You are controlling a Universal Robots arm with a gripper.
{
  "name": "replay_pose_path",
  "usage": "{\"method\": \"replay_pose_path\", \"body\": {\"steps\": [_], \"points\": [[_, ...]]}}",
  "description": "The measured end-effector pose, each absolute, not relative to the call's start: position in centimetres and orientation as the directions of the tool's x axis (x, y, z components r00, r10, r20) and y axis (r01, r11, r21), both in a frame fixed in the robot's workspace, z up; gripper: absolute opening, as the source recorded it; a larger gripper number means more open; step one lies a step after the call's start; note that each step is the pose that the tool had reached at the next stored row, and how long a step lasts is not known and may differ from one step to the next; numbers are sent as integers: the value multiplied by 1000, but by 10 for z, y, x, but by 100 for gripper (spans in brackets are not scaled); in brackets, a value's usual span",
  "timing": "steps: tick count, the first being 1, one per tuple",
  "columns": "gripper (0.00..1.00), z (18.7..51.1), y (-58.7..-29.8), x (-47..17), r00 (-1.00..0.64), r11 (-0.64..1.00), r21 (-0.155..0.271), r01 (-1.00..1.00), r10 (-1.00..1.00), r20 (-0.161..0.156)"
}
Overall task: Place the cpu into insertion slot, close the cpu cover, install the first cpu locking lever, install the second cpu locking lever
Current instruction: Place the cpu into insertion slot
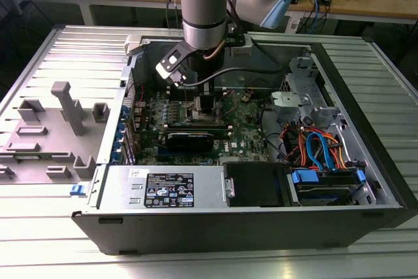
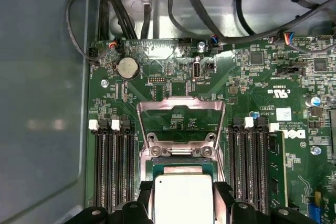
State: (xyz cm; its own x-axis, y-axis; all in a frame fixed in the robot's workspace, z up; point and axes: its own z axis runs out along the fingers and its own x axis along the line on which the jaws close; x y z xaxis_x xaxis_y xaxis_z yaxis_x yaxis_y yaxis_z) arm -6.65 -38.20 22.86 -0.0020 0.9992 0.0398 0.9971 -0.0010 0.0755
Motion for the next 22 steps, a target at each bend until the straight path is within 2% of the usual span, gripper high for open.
{"method": "replay_pose_path", "body": {"steps": [5, 11, 22], "points": [[54, 223, -382, -67, -8, 6, 60, 998, 999, 39], [54, 209, -383, -67, -8, 5, 59, 998, 999, 42], [54, 205, -383, -67, -7, 5, 59, 998, 999, 42]]}}
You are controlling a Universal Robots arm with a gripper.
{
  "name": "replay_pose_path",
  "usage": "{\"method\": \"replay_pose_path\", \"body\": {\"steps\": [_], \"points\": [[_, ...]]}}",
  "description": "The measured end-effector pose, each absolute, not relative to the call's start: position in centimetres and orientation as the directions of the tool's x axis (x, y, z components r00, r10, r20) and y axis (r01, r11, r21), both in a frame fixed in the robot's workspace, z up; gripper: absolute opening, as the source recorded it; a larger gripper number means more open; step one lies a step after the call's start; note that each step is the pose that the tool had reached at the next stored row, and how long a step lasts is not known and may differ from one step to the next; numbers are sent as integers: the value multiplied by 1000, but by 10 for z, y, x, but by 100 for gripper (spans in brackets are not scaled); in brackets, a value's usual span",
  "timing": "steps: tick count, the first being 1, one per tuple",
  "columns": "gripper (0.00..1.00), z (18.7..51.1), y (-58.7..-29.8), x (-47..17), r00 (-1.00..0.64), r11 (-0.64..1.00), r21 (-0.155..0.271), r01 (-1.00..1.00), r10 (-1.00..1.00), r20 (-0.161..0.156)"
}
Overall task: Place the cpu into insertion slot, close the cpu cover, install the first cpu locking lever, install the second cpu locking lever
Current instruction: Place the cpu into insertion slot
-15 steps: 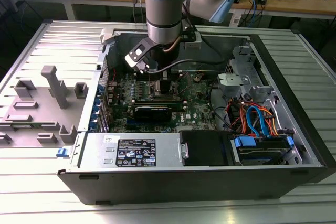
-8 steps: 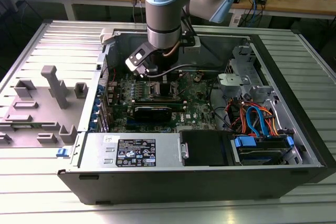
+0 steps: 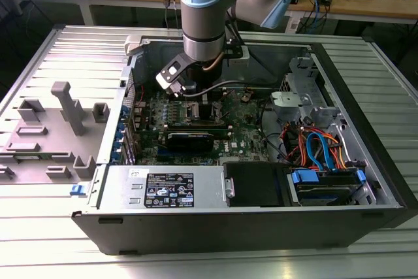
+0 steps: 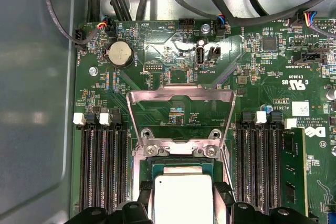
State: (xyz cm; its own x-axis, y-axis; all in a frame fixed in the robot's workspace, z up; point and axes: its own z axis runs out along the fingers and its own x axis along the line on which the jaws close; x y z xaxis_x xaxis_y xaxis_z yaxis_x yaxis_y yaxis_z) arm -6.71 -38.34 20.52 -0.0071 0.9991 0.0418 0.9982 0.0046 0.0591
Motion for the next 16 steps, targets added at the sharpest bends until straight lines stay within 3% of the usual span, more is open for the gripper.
{"method": "replay_pose_path", "body": {"steps": [16], "points": [[54, 202, -383, -68, 6, -8, 59, 998, 999, 31]]}}
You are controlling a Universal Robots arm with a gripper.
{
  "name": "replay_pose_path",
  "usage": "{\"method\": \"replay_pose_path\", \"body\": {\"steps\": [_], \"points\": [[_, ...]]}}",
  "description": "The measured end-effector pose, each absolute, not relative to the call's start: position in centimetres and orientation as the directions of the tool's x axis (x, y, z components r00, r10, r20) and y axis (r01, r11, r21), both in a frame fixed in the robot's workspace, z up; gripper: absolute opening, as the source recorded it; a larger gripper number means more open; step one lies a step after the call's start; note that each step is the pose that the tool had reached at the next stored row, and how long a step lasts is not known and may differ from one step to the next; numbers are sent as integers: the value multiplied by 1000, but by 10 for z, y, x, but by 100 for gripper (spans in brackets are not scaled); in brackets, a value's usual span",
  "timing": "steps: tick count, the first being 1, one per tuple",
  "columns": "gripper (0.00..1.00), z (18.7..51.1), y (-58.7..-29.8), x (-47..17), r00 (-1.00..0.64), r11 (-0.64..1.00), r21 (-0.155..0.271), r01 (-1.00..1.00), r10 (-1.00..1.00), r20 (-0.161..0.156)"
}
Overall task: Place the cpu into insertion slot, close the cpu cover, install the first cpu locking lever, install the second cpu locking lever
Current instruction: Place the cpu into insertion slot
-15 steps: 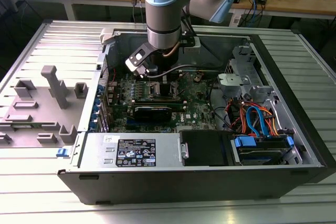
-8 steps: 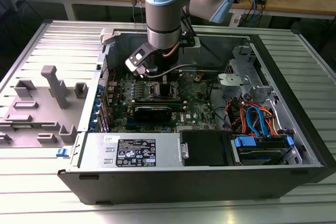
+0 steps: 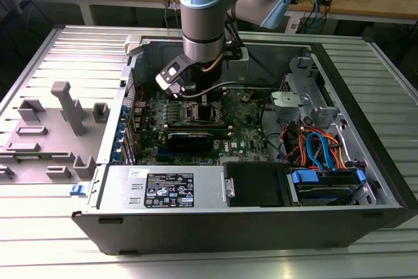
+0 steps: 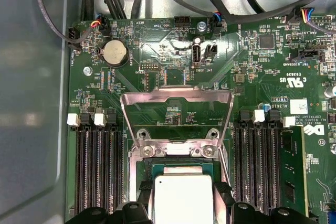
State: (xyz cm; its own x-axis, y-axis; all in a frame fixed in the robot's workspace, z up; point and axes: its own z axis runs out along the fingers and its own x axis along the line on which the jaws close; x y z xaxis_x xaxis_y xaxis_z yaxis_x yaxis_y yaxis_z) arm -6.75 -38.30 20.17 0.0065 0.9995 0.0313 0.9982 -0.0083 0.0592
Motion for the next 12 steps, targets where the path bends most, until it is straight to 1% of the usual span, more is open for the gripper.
{"method": "replay_pose_path", "body": {"steps": [12], "points": [[54, 200, -379, -68, 17, -19, 59, 998, 999, 31]]}}
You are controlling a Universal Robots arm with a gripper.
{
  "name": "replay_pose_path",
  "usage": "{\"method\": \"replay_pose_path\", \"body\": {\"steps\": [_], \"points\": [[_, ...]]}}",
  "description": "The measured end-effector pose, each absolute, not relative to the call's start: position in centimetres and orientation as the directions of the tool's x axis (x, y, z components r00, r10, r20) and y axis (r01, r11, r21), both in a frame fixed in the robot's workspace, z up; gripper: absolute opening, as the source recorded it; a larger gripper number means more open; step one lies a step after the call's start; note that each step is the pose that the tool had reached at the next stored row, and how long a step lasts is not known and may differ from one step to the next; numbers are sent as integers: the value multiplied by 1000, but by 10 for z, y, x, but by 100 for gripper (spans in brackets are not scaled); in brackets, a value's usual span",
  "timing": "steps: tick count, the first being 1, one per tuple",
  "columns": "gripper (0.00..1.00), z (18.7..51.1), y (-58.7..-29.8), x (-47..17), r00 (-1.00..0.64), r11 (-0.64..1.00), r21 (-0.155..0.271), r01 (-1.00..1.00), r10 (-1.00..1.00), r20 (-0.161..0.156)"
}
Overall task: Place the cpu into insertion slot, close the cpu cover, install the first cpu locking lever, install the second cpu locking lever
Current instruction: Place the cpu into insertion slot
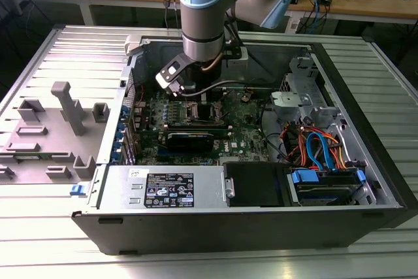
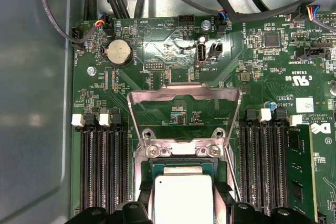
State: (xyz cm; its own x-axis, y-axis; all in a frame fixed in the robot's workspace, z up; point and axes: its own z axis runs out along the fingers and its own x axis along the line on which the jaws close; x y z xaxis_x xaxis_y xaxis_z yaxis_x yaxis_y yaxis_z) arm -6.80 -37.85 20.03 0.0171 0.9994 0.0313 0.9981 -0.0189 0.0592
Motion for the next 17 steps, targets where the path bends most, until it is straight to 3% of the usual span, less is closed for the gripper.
{"method": "replay_pose_path", "body": {"steps": [17], "points": [[54, 200, -379, -68, 29, -31, 59, 998, 999, 30]]}}
